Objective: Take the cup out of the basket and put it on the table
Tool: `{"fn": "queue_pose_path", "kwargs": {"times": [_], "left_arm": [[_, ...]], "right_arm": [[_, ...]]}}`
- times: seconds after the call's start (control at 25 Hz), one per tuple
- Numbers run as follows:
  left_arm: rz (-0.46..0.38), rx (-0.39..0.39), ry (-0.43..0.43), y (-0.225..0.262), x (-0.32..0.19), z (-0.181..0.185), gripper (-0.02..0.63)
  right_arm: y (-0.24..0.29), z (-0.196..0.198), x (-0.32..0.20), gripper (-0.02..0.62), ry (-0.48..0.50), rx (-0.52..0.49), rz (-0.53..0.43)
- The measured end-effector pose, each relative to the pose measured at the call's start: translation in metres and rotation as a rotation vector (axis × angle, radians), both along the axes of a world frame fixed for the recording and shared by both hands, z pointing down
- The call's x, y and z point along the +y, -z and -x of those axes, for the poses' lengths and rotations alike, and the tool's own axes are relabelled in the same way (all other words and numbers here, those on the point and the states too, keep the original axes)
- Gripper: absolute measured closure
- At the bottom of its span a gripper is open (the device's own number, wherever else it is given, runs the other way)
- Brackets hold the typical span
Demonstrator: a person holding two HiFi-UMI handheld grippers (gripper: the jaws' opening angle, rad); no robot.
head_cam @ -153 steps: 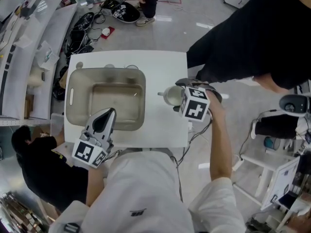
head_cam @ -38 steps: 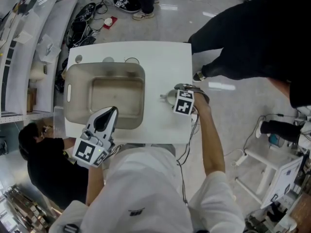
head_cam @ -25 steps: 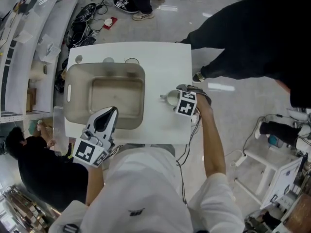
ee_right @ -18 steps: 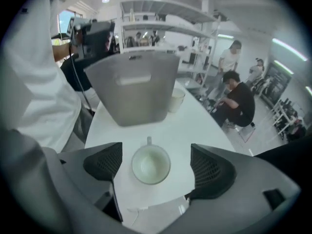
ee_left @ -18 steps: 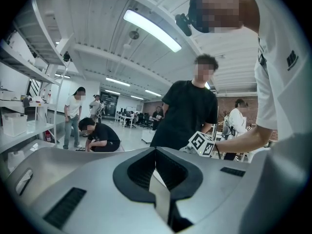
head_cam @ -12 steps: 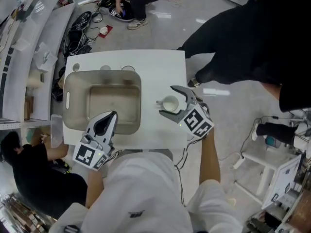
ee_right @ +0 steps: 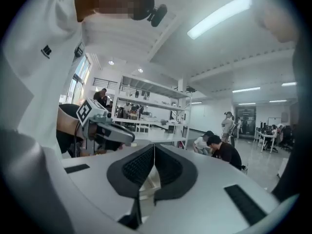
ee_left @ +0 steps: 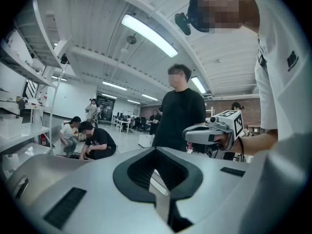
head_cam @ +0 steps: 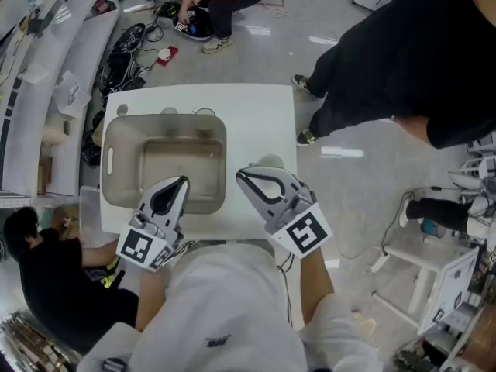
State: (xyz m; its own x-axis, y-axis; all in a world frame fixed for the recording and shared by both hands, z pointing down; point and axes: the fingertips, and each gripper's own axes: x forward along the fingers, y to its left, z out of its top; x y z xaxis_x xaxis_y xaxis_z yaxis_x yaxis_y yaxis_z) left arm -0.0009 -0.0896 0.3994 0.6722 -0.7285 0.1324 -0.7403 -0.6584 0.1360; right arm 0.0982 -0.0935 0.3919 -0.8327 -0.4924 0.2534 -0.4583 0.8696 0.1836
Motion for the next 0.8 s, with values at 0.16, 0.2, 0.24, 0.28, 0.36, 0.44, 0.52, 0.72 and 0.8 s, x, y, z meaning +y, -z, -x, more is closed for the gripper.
{"fn": "queue_pose_path", "kwargs": {"times": [0.16, 0.2, 0.24, 0.28, 0.36, 0.44, 0.52, 0.72, 0.8], "left_arm": [[-0.016, 0.01, -0.004, 0.007, 0.003, -0.001, 0.595], [-0.02, 0.013, -0.005, 0.008, 0.004, -0.001, 0.595], [-0.024, 0.017, -0.006, 0.01, 0.005, -0.002, 0.595], [-0.029, 0.022, -0.008, 0.011, 0.006, -0.002, 0.595], [-0.035, 0.031, -0.011, 0.014, 0.008, -0.002, 0.595], [-0.037, 0.039, -0.015, 0.015, 0.009, -0.002, 0.595], [-0.039, 0.043, -0.019, 0.016, 0.01, -0.002, 0.595], [-0.04, 0.045, -0.024, 0.015, 0.012, 0.002, 0.595], [-0.038, 0.044, -0.024, 0.015, 0.012, 0.003, 0.595]], "right_arm": [[0.035, 0.014, 0.004, 0.588, -0.047, -0.28, 0.0], [0.038, 0.016, 0.006, 0.588, -0.05, -0.311, 0.002], [0.039, 0.018, 0.008, 0.588, -0.049, -0.321, 0.006], [0.038, 0.02, 0.009, 0.588, -0.046, -0.325, 0.012], [0.037, 0.024, 0.012, 0.588, -0.04, -0.336, 0.02], [0.034, 0.028, 0.013, 0.589, -0.036, -0.343, 0.024], [0.029, 0.031, 0.016, 0.589, -0.033, -0.331, 0.03], [0.014, 0.034, 0.02, 0.589, -0.036, -0.288, 0.053], [0.012, 0.031, 0.019, 0.589, -0.045, -0.283, 0.058]]}}
